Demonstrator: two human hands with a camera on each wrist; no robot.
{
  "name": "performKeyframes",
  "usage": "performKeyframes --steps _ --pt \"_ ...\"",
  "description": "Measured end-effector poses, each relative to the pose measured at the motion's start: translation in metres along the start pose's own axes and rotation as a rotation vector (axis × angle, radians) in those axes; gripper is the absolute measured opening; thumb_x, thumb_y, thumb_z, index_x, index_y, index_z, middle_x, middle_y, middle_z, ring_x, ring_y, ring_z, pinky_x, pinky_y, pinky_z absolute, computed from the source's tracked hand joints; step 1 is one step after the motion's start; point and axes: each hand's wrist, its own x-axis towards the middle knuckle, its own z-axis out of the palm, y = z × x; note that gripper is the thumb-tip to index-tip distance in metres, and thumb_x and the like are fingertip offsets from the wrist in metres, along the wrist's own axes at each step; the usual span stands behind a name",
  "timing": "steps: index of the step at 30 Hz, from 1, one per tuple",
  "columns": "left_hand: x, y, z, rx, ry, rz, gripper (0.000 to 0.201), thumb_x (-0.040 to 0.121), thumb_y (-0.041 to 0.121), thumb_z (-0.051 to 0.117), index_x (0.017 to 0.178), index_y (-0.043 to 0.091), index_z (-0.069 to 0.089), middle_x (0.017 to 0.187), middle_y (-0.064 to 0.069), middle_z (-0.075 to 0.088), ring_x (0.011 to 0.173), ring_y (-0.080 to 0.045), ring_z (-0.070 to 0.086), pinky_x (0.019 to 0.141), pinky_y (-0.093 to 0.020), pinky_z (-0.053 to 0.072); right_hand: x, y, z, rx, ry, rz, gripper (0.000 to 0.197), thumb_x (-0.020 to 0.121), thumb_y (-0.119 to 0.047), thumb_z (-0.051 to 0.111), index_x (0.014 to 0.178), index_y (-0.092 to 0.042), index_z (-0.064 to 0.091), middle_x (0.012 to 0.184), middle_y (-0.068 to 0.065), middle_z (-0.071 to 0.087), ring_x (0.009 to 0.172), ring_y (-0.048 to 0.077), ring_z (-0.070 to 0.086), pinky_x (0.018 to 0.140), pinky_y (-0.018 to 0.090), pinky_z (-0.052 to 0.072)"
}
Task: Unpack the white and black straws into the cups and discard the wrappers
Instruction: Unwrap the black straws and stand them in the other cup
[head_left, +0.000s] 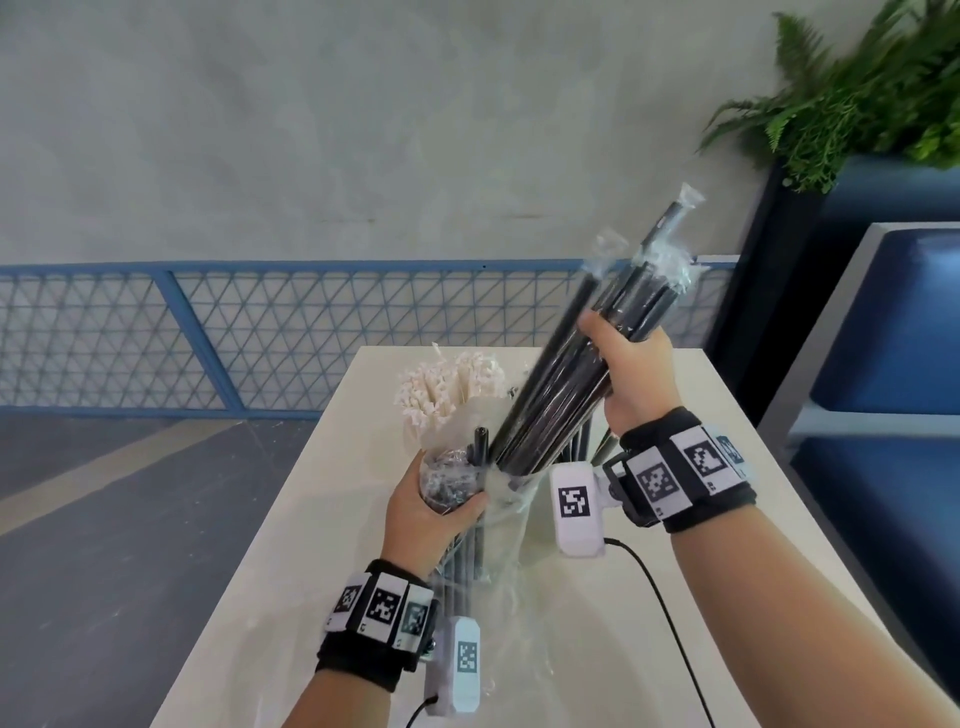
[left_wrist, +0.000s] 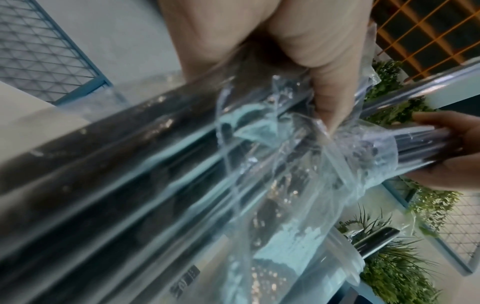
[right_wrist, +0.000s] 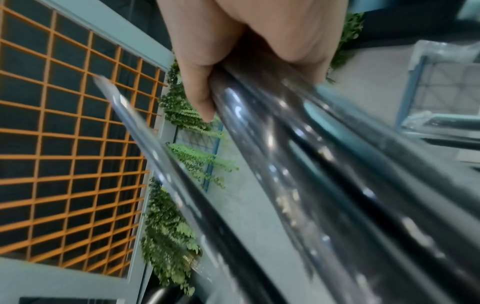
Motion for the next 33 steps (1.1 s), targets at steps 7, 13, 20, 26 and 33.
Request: performKeyframes --steps 7,13,20,26,33 --pt "-0.001 0.005 0.002 -0.031 -0.038 -0.010 0.052 0.061 0.003 0.083 0.097 0.029 0.056 0.094 0.004 0.069 0.091 -0.011 0.067 0.077 -0.013 0.052 -0.014 0.015 0.011 -0.097 -0.081 0.009 0.029 0.077 -0.003 0.071 0.102 0.004 0.058 0.081 0.006 0.064 0.076 0.023 0.061 0.076 0.043 0.055" --pt "-0.004 0.017 0.008 0.113 -0.046 0.174 0.064 0.064 0.016 0.084 0.116 0.031 0.048 0.116 0.017 0.057 0.104 0.010 0.054 0.087 -0.005 0.043 -0.024 0.030 0.021 -0.206 -0.021 -0.015 0.035 0.073 -0.012 0.076 0.099 0.005 0.060 0.085 0.010 0.066 0.076 0.021 0.064 0.073 0.040 0.057" --pt "0.000 0.016 0.009 0.134 0.087 0.154 0.031 0.069 0.013 0.080 0.096 0.011 0.063 0.086 0.008 0.068 0.079 -0.001 0.062 0.074 -0.005 0.045 -0.035 0.028 0.028 -0.290 -0.045 -0.063 0.030 0.074 -0.013 0.075 0.097 -0.002 0.060 0.091 0.012 0.067 0.083 0.021 0.064 0.080 0.040 0.056" --pt "0.004 0.019 0.004 0.140 0.139 0.149 0.027 0.068 0.011 0.081 0.085 0.019 0.061 0.079 0.014 0.065 0.066 0.011 0.060 0.061 -0.001 0.042 -0.017 0.003 0.017 -0.092 0.032 -0.052 0.028 0.078 -0.007 0.069 0.101 0.001 0.056 0.088 0.015 0.060 0.078 0.025 0.059 0.069 0.036 0.055" --pt "0.007 0.018 0.004 0.126 0.161 0.125 0.031 0.067 0.012 0.082 0.078 0.031 0.059 0.079 0.015 0.065 0.070 0.011 0.061 0.066 0.000 0.044 -0.003 -0.021 -0.002 -0.022 0.192 -0.075 0.025 0.081 -0.004 0.066 0.104 0.002 0.058 0.073 -0.003 0.057 0.055 0.003 0.060 0.059 0.022 0.055"
